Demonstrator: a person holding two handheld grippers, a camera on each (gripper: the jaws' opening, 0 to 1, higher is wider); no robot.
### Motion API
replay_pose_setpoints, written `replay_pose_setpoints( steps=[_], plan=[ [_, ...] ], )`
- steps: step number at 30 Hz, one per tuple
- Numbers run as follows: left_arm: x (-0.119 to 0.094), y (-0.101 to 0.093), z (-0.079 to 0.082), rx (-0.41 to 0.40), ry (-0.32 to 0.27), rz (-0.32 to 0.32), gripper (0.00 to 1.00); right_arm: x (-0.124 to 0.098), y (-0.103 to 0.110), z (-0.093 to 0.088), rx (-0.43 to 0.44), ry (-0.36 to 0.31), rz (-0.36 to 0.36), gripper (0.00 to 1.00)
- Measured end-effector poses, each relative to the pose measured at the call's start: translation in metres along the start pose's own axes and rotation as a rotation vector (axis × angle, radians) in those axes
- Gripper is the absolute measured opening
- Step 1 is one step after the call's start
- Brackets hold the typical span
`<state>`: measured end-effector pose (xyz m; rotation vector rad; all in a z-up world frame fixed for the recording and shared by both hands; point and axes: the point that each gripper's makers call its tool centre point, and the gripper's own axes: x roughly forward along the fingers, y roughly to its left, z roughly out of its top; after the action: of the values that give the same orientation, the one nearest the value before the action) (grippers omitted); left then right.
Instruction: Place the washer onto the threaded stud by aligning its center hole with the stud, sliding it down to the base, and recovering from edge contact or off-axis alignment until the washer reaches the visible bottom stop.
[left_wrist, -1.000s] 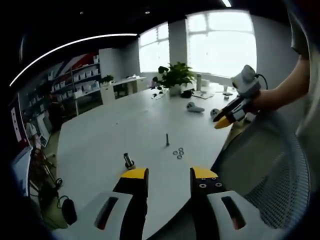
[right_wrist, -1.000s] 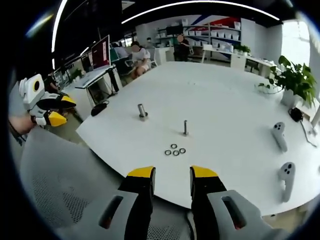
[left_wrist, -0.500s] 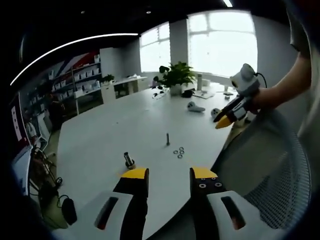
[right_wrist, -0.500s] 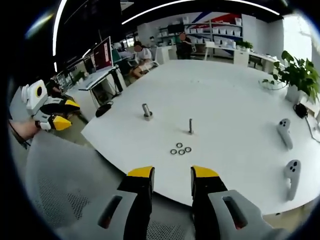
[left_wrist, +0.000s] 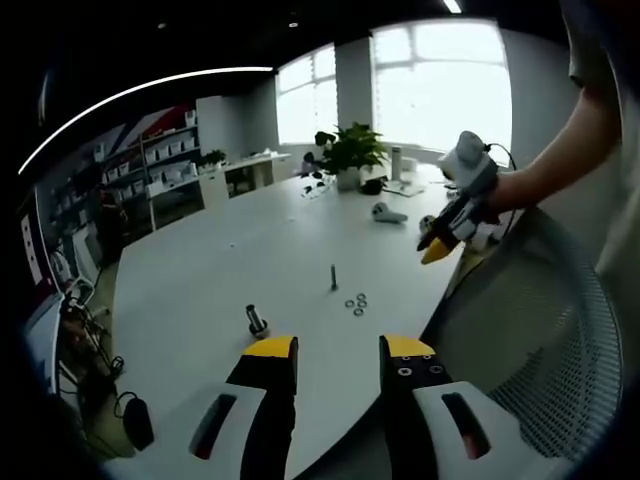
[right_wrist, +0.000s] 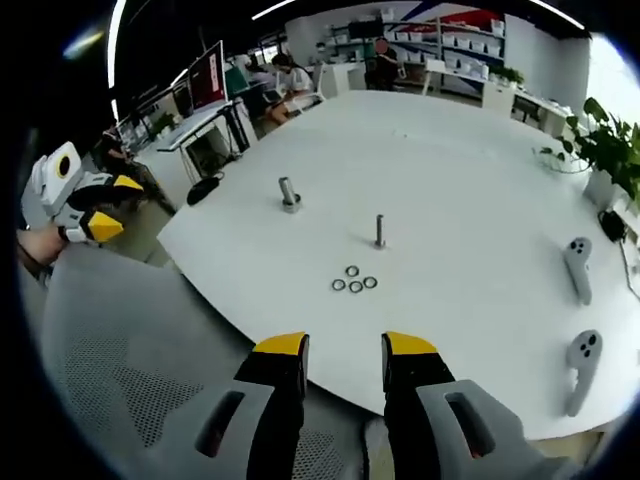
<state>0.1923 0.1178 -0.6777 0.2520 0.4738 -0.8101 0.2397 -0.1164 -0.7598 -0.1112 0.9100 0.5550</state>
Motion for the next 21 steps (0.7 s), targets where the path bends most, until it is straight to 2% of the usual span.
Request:
replay_pose_setpoints(
  steps=[10,17,21],
  plan=[
    [-0.001,-0.001,-0.001,0.012,0.005,0.003,0.30,0.021,-0.005,0.008,-0.004,0.023,-0.012,0.31],
    [-0.001,0.000,-0.002,0.010,0.007,0.011,0.30,0.032,-0.005,0.005,-0.044,0.058,-0.016,0.31],
    [-0.001,0.000,-0.002,0.019,0.010,0.011,0.30,0.039,-0.010,0.004,-0.035,0.070,-0.024,0.31]
  ],
)
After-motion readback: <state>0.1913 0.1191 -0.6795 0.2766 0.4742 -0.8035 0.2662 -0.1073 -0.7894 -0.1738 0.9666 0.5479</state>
